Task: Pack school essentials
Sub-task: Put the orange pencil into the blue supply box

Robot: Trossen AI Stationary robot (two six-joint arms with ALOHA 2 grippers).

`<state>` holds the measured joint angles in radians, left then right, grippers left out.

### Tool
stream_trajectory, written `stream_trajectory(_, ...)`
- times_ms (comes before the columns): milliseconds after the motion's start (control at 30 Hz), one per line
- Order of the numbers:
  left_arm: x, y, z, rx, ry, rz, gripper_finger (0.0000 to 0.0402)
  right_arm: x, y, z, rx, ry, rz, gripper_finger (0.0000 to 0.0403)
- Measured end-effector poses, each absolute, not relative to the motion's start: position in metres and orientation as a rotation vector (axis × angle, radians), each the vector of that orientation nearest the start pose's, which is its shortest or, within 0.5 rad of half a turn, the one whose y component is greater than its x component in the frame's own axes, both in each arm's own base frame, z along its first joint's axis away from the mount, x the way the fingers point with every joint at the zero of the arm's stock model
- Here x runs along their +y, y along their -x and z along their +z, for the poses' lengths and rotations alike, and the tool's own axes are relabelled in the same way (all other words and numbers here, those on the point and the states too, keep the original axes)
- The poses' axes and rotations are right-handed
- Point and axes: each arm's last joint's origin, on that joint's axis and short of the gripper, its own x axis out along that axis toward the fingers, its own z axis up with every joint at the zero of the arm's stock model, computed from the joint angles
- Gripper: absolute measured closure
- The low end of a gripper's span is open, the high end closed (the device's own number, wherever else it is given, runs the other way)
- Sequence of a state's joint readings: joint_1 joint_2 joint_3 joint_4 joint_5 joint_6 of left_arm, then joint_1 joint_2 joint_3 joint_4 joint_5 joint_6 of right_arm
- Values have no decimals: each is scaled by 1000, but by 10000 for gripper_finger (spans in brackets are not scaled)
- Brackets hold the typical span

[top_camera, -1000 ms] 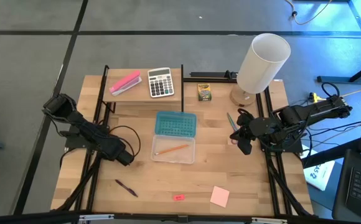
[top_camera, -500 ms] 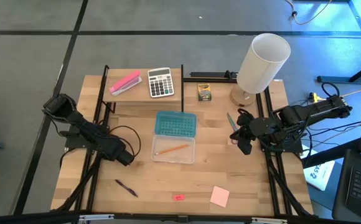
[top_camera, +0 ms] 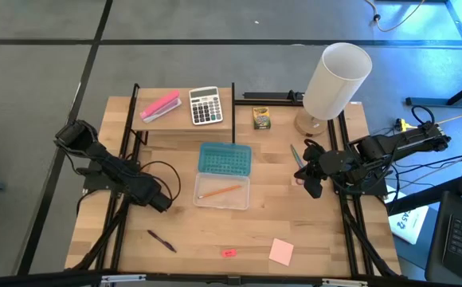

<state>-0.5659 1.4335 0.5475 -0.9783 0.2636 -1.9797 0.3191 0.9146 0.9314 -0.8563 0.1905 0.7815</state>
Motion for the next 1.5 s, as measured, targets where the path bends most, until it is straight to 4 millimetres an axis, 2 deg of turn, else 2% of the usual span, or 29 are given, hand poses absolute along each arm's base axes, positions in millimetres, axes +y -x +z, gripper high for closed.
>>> stream_trajectory(233, -97, -137, 127, 1613, 1023, 1265, 393, 47, -160, 305, 806, -525, -200, 373)
stream_trajectory(667, -103, -151, 141, 1606, 951, 1097, 392, 47, -160, 305, 807, -522, -199, 373)
stream_trajectory(1233, -108, -162, 154, 1563, 876, 975, 392, 47, -160, 305, 807, -521, -198, 373)
stream_trajectory(1500, -110, -166, 162, 1553, 872, 970, 392, 47, -160, 305, 806, -520, -198, 373)
